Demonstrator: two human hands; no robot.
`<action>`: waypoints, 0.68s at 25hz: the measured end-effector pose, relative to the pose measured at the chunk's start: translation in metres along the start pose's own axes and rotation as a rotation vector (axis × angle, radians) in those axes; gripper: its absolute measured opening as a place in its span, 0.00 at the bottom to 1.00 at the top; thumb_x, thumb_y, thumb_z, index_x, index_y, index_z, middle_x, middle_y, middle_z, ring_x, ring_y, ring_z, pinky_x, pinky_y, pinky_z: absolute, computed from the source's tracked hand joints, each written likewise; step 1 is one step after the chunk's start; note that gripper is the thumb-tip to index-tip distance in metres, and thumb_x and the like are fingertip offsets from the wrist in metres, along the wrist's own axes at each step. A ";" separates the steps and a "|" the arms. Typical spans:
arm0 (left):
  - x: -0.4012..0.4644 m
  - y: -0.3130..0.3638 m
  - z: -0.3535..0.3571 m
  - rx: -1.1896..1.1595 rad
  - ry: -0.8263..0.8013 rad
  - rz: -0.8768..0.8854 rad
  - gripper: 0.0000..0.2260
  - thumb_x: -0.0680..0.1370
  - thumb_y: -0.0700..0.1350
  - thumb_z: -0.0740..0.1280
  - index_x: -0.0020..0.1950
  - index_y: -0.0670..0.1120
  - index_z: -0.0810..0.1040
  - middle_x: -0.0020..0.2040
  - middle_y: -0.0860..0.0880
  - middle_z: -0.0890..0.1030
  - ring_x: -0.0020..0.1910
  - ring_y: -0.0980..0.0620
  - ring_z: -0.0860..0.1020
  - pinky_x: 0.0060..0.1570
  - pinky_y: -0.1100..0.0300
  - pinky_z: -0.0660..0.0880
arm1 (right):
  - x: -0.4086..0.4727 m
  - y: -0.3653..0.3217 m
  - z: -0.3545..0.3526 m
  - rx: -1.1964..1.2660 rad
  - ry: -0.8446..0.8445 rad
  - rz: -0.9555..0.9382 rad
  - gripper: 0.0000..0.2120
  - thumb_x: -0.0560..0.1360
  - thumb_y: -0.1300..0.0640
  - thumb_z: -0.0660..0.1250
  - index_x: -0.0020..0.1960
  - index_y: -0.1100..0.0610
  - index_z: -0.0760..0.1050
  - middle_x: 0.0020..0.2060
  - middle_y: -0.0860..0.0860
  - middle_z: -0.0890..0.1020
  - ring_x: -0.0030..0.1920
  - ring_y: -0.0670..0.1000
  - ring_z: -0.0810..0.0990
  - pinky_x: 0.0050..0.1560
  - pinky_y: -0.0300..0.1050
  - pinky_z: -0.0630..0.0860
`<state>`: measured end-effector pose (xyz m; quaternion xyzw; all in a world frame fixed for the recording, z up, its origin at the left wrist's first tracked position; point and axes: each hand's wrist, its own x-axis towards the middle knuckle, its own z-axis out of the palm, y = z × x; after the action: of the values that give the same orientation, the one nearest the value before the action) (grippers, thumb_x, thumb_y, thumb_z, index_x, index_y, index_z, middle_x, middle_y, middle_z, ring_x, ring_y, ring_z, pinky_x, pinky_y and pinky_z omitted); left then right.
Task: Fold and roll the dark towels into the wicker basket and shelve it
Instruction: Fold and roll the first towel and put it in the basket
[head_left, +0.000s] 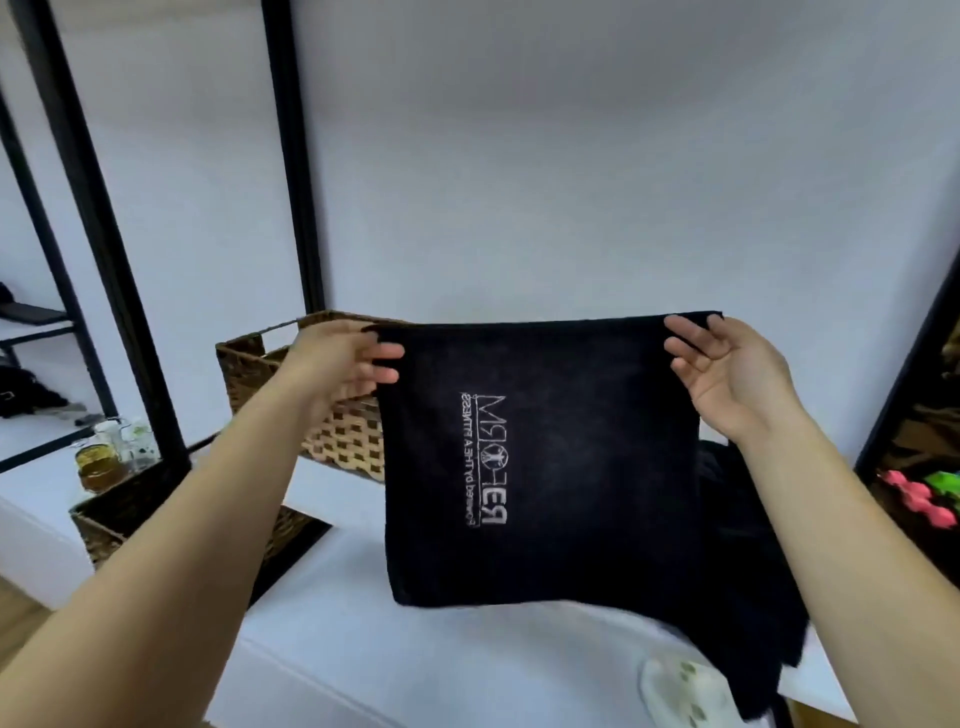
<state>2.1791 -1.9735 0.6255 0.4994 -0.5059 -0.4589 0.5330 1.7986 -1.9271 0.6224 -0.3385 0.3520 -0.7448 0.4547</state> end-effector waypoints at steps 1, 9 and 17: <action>0.014 0.016 0.012 -0.042 0.012 0.081 0.06 0.84 0.42 0.62 0.61 0.44 0.73 0.51 0.45 0.87 0.37 0.49 0.85 0.38 0.58 0.77 | 0.018 -0.014 0.004 0.035 -0.016 -0.060 0.02 0.82 0.60 0.59 0.52 0.54 0.69 0.49 0.58 0.87 0.41 0.53 0.85 0.37 0.41 0.78; 0.021 -0.025 0.048 0.038 -0.036 0.171 0.06 0.83 0.37 0.63 0.58 0.44 0.76 0.48 0.43 0.87 0.34 0.46 0.84 0.36 0.54 0.80 | 0.047 -0.002 -0.034 -0.204 0.158 -0.014 0.07 0.81 0.52 0.62 0.52 0.55 0.71 0.45 0.62 0.86 0.35 0.56 0.82 0.33 0.45 0.75; -0.032 -0.208 0.005 0.400 -0.271 -0.124 0.07 0.83 0.36 0.63 0.54 0.44 0.80 0.48 0.48 0.87 0.42 0.42 0.86 0.42 0.56 0.73 | -0.039 0.105 -0.092 -1.035 0.199 0.328 0.08 0.80 0.64 0.65 0.57 0.63 0.69 0.33 0.61 0.85 0.26 0.57 0.81 0.22 0.44 0.72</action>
<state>2.1748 -1.9591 0.4154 0.5589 -0.6220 -0.4442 0.3216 1.7826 -1.9066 0.4800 -0.3863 0.7618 -0.4222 0.3036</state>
